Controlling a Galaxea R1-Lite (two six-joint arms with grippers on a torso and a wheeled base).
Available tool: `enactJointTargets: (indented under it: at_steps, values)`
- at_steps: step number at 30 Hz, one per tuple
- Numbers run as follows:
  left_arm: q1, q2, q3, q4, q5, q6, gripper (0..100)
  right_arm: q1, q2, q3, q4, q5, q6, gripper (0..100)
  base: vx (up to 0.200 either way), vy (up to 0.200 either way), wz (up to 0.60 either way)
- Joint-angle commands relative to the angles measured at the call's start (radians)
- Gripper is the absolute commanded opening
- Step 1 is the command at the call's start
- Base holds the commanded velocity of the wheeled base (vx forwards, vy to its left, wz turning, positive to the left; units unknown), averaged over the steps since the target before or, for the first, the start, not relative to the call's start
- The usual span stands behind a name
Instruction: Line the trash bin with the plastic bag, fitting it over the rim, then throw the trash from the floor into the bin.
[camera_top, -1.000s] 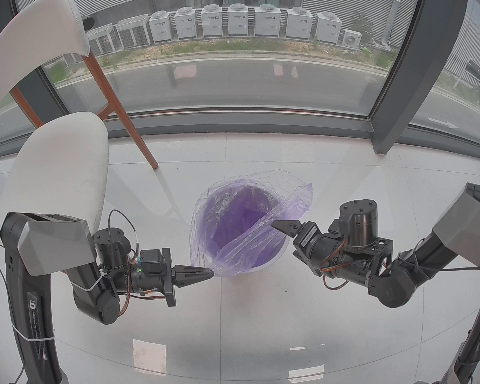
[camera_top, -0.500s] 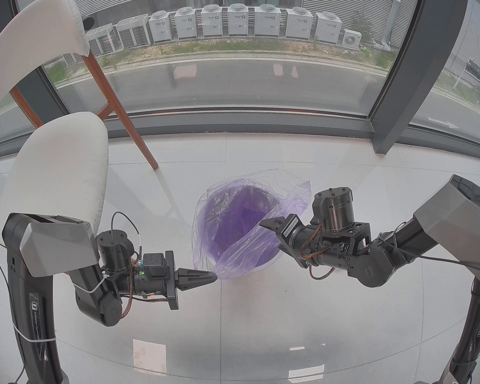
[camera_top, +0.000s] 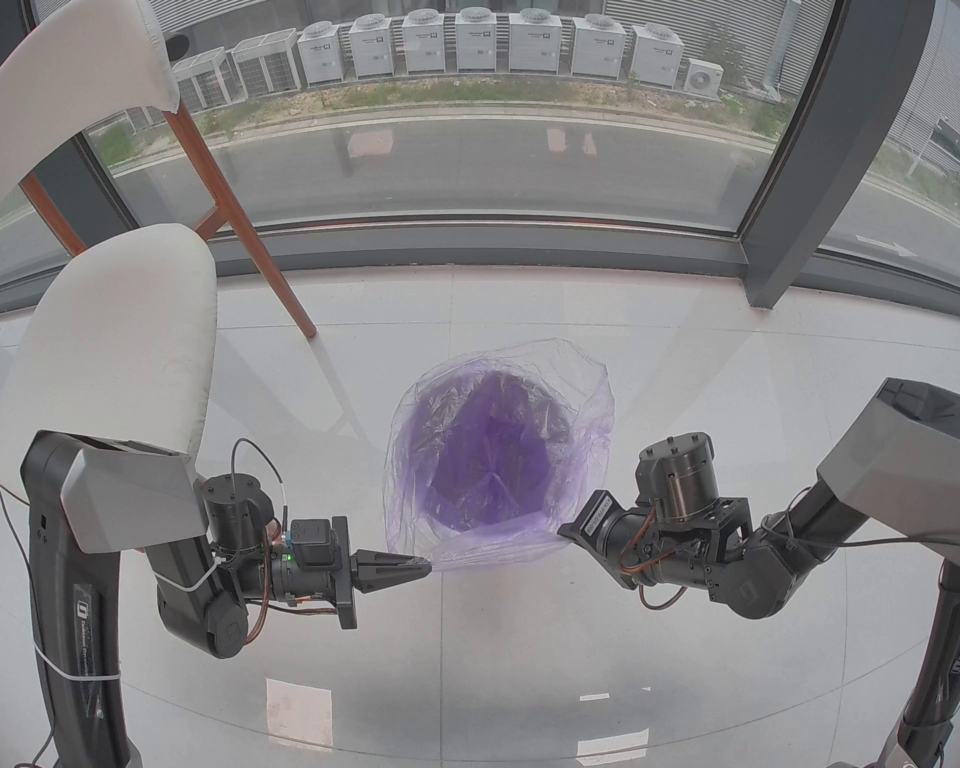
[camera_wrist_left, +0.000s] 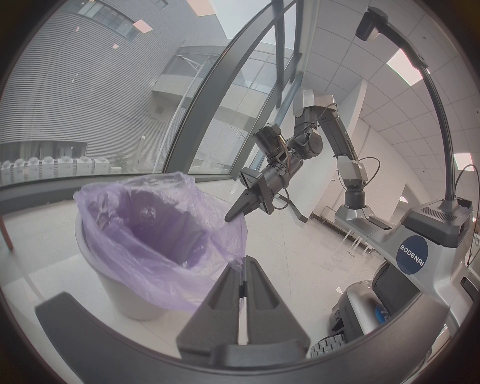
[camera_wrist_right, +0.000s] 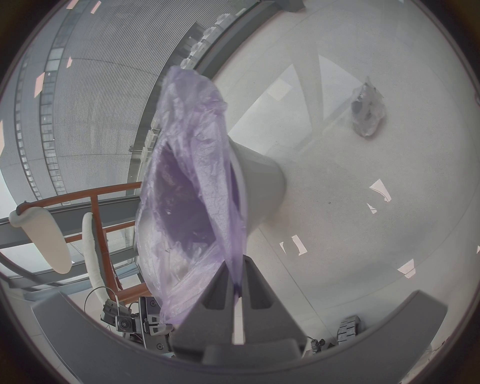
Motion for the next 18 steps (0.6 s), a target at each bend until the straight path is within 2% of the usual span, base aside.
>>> enactJointTargets:
  at_steps: [1, 5, 9, 18]
  values:
    - [0.009, 0.058, -0.003, 0.0, 0.0, -0.008, 0, -0.006, 0.033, 0.024, -0.012, 0.0, 0.0, 0, 0.0, 0.0, 0.0]
    - [0.035, 0.123, -0.046, 0.002, 0.003, -0.071, 0, -0.02, 0.079, 0.024, -0.042, 0.0, 0.001, 0, 0.0, 0.0, 0.0]
    - [0.04, 0.164, -0.096, 0.002, 0.02, -0.077, 0, -0.035, 0.14, 0.022, -0.097, 0.0, 0.001, 0, 0.0, 0.0, 0.0]
    - [0.05, 0.182, -0.101, 0.003, 0.052, -0.103, 0, -0.044, 0.172, -0.004, -0.132, 0.0, 0.001, 0, 0.0, 0.0, 0.0]
